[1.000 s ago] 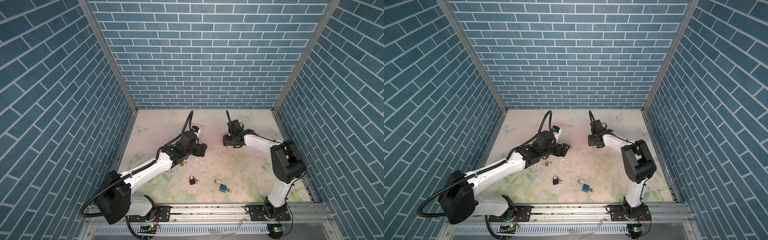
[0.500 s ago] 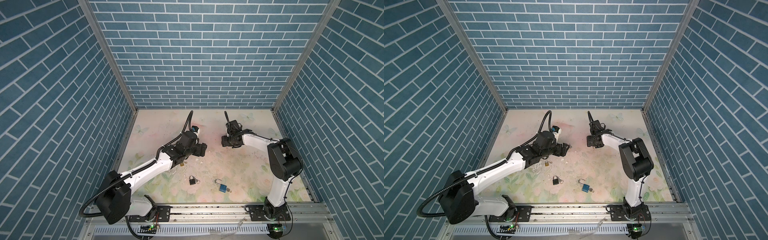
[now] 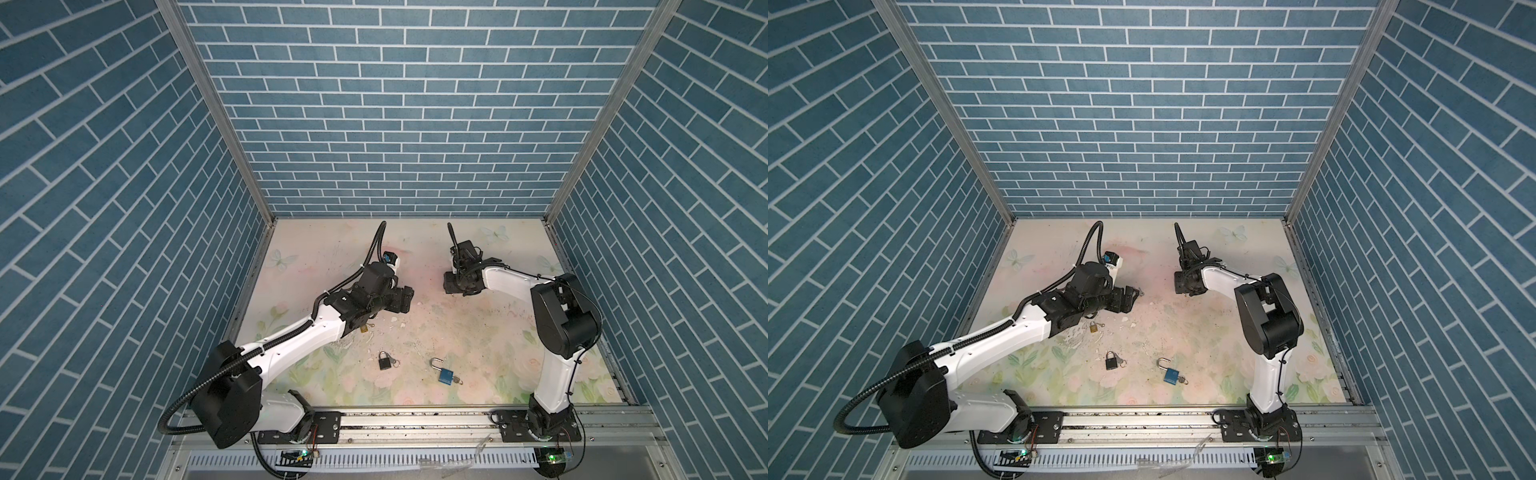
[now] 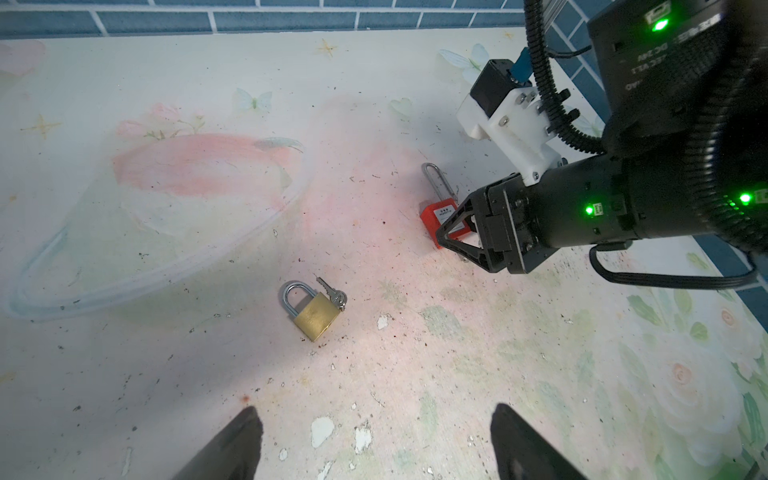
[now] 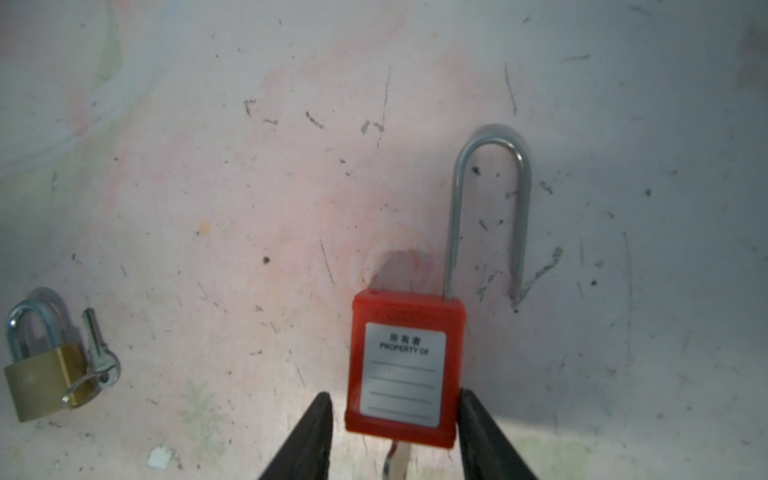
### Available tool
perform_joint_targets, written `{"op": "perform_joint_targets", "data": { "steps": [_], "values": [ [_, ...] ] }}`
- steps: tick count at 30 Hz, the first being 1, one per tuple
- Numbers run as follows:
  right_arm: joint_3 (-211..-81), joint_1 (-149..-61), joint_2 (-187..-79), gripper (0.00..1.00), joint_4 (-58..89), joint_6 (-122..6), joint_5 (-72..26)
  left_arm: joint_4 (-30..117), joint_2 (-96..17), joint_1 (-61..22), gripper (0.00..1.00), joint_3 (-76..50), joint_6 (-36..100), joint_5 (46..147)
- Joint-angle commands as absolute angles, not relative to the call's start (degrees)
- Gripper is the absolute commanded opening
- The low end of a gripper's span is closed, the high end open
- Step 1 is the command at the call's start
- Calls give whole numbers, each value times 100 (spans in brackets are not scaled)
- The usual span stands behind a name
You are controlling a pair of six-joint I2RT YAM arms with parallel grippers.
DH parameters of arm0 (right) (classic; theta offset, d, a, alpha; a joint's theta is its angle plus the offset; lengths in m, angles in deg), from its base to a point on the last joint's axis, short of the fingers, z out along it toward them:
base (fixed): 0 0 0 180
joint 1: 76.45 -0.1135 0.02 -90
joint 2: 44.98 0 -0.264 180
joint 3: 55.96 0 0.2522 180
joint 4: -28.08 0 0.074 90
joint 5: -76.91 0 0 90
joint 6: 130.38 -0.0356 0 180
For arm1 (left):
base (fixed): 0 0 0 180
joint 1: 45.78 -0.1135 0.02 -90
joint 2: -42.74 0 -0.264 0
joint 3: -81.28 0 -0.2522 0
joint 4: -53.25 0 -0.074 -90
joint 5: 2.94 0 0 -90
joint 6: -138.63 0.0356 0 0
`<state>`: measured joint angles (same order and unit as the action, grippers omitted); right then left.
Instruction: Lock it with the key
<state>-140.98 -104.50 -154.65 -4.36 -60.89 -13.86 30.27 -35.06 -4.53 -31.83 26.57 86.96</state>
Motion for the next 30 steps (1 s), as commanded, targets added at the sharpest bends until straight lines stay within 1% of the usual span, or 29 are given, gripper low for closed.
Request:
{"op": "perform_joint_targets", "data": {
  "steps": [1,7,14,16,19,21,24,27,30],
  "values": [
    [-14264,-10436,-15605,43,-506,-6006,-1451,2990,-3476,-428,88,-3161,2686,8626],
    [-14321,-10438,-15678,36,-537,-5979,-1505,2994,-3461,-421,88,-3177,2691,8614],
    [-14507,-10500,-15751,35,-458,-5940,-1879,3018,-3434,-423,88,-3199,2672,8561],
    [-14603,-10541,-15798,37,-512,-5935,-1855,3016,-3428,-428,88,-3196,2669,8546],
    [-14626,-10537,-15781,44,-547,-5970,-1746,2984,-3410,-421,88,-3179,2662,8498],
    [-14581,-10538,-15624,51,-537,-5971,-1681,2943,-3383,-427,88,-3175,2651,8437],
    [-14384,-10538,-15129,58,-375,-5924,-1669,2888,-3314,-427,88,-3179,2611,8302],
    [-14184,-10540,-14608,61,-256,-5866,-1627,2877,-3232,-428,88,-3212,2552,8173],
    [-14088,-10537,-14253,61,-343,-5839,-1585,2885,-3162,-434,88,-3233,2472,8060]
  ]
}}
